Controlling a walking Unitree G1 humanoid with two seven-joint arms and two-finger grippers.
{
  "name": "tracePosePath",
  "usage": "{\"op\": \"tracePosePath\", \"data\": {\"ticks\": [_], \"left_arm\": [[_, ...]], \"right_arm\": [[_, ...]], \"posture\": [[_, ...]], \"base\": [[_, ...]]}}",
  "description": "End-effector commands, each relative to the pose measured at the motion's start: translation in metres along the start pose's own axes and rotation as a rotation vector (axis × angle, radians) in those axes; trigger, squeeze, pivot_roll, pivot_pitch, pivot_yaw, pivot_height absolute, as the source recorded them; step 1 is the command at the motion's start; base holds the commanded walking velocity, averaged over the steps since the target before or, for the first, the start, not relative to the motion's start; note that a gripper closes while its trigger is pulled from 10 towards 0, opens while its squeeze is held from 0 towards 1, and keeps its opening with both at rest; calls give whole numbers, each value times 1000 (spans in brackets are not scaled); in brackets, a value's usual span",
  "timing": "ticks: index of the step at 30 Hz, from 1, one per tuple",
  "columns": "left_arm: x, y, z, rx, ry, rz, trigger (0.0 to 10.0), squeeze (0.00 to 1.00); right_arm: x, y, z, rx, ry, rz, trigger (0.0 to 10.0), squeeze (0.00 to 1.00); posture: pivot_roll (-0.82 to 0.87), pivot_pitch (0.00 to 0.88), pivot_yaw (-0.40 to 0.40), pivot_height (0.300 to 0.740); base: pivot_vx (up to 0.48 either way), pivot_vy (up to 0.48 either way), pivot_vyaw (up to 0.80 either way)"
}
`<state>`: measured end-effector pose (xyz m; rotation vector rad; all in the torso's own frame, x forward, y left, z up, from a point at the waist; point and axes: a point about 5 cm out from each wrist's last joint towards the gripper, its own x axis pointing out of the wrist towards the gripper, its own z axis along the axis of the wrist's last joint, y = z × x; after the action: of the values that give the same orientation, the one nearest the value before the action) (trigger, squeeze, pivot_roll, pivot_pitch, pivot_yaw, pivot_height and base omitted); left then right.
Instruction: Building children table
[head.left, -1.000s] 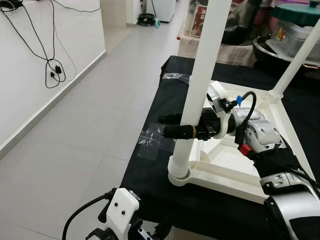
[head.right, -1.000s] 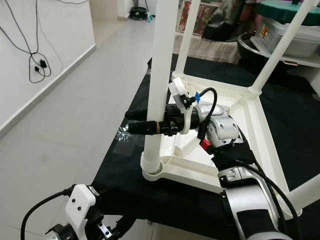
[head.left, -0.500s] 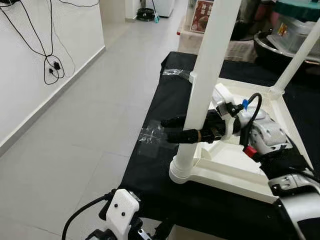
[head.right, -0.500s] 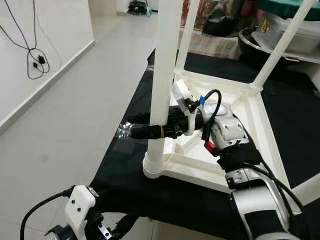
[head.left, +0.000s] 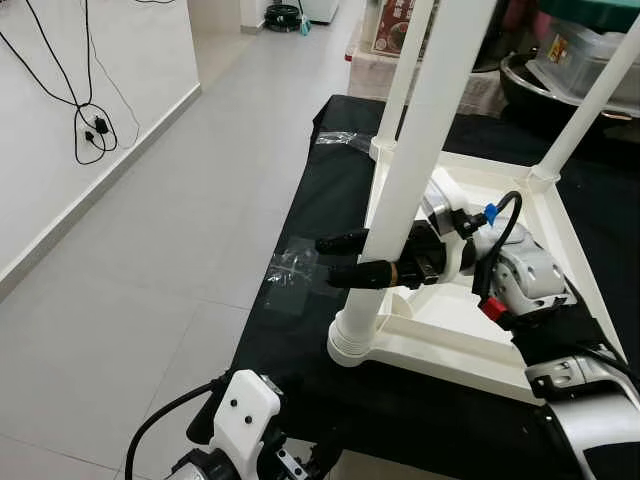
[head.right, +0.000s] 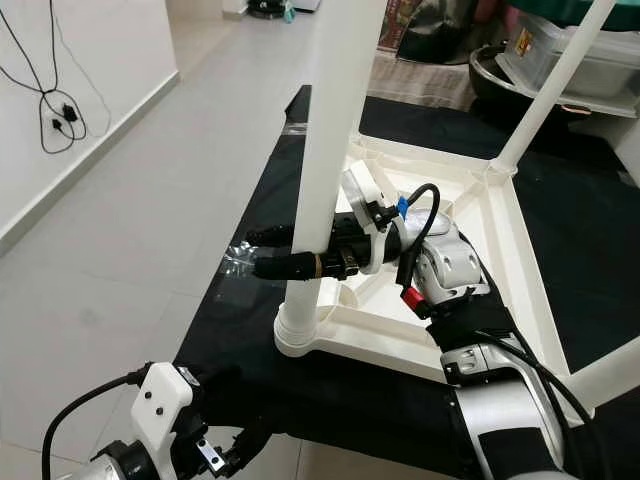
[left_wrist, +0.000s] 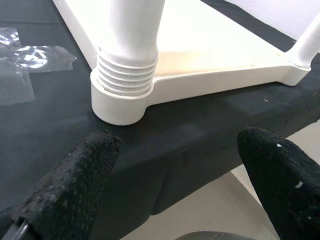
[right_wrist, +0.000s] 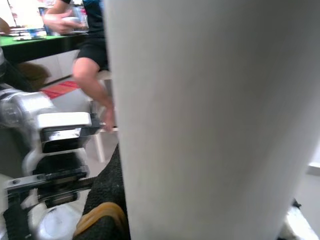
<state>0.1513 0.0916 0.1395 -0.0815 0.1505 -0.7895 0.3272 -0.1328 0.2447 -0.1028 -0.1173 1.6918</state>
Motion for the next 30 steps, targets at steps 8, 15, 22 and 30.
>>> {"op": "tracePosePath", "data": {"ticks": [8, 15, 22, 30], "left_arm": [[3, 10, 2, 25, -1, 35, 10000, 0], [7, 16, 7, 49, -20, 45, 10000, 0], [8, 18, 7, 45, -22, 53, 10000, 0], [9, 19, 7, 51, -23, 57, 10000, 0]], "right_arm": [[-5, 6, -28, 59, 90, -236, 10000, 0], [-3, 10, -25, 19, 66, -418, 10000, 0], [9, 1, -26, 84, 82, -701, 10000, 0], [7, -12, -32, 128, 68, -1097, 10000, 0]], "posture": [[111, 139, -94, 740], [102, 140, -94, 740], [92, 144, -94, 740], [85, 151, -97, 740]], "base": [[0, 0, 0], [0, 0, 0], [0, 0, 0], [0, 0, 0]]}}
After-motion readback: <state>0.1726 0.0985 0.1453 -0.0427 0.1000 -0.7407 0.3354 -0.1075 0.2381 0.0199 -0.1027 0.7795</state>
